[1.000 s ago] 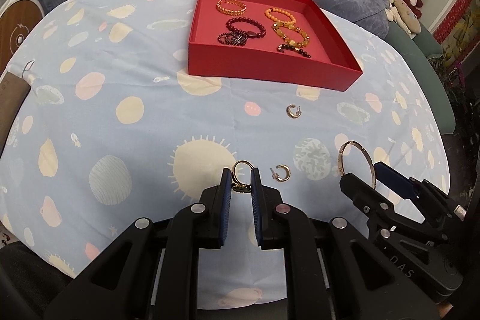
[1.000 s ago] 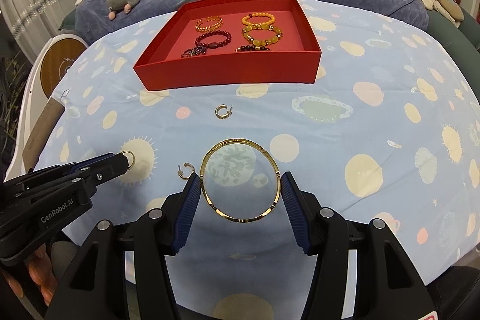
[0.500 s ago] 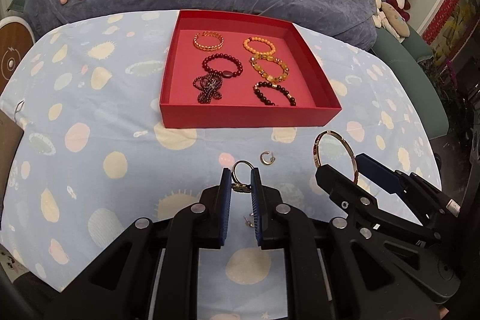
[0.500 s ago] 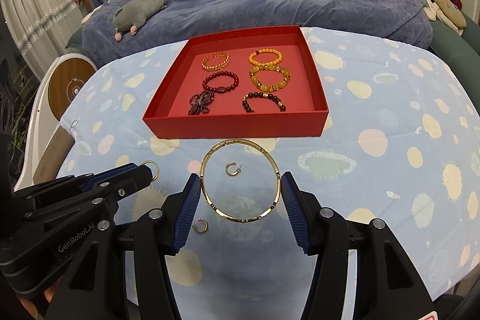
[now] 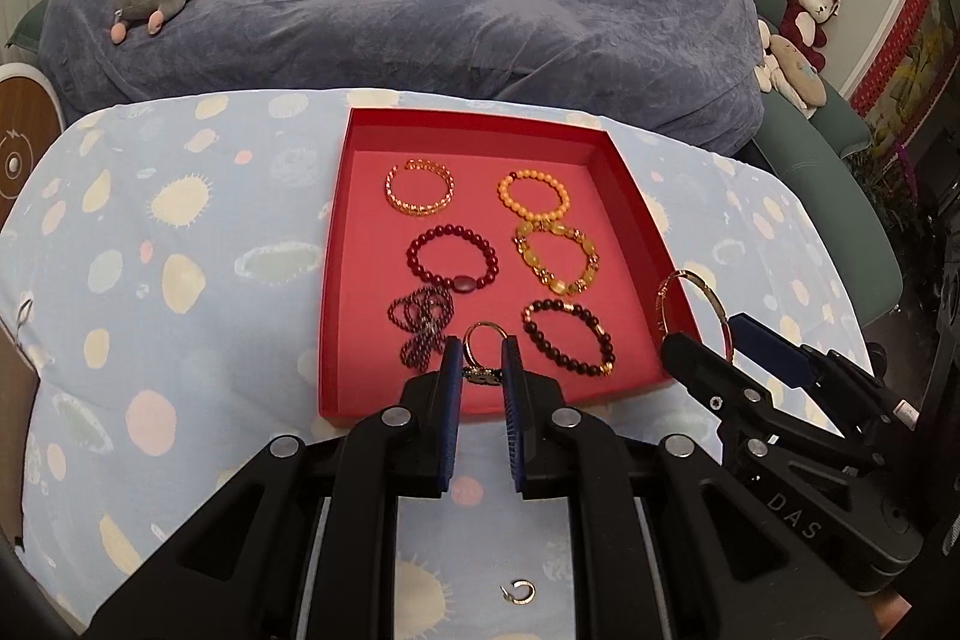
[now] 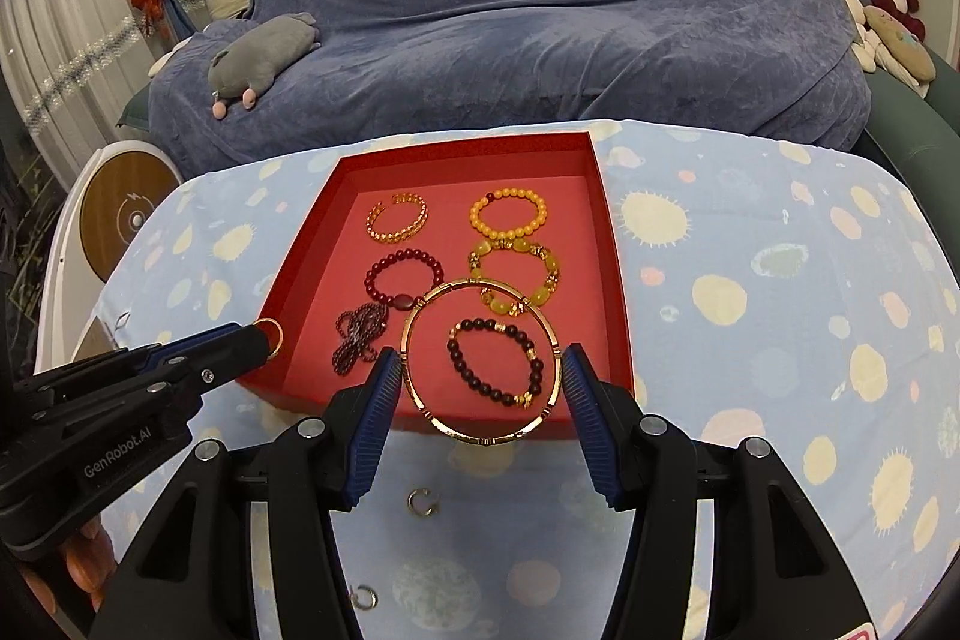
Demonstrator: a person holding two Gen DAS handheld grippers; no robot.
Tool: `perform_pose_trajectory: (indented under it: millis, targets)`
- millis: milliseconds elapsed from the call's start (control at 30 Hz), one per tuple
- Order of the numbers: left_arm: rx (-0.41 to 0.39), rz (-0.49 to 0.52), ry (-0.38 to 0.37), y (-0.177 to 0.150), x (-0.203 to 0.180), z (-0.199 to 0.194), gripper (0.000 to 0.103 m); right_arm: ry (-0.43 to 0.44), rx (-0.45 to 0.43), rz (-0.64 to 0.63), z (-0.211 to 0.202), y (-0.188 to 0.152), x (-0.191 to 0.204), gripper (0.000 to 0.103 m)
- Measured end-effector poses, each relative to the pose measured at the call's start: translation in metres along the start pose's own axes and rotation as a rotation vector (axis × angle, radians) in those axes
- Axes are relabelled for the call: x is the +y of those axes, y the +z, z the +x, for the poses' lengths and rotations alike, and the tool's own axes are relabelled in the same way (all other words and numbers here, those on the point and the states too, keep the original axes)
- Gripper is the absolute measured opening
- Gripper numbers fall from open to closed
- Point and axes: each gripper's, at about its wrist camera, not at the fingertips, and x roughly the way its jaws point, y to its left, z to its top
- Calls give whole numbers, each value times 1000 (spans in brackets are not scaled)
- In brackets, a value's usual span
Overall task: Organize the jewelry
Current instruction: 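Carry the bangle and ring into the red box with both grippers, then open both grippers to drop the bangle and ring in the box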
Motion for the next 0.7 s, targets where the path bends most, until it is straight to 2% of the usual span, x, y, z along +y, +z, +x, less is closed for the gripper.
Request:
perform_pose_trajectory:
  millis: [200,700]
  targets:
    - [17,-3,28,28,7,34,13,-1,13,-13,35,26,-1,53]
    - [68,22,60,62,16,108,13,4,54,-23,106,56,-5,53]
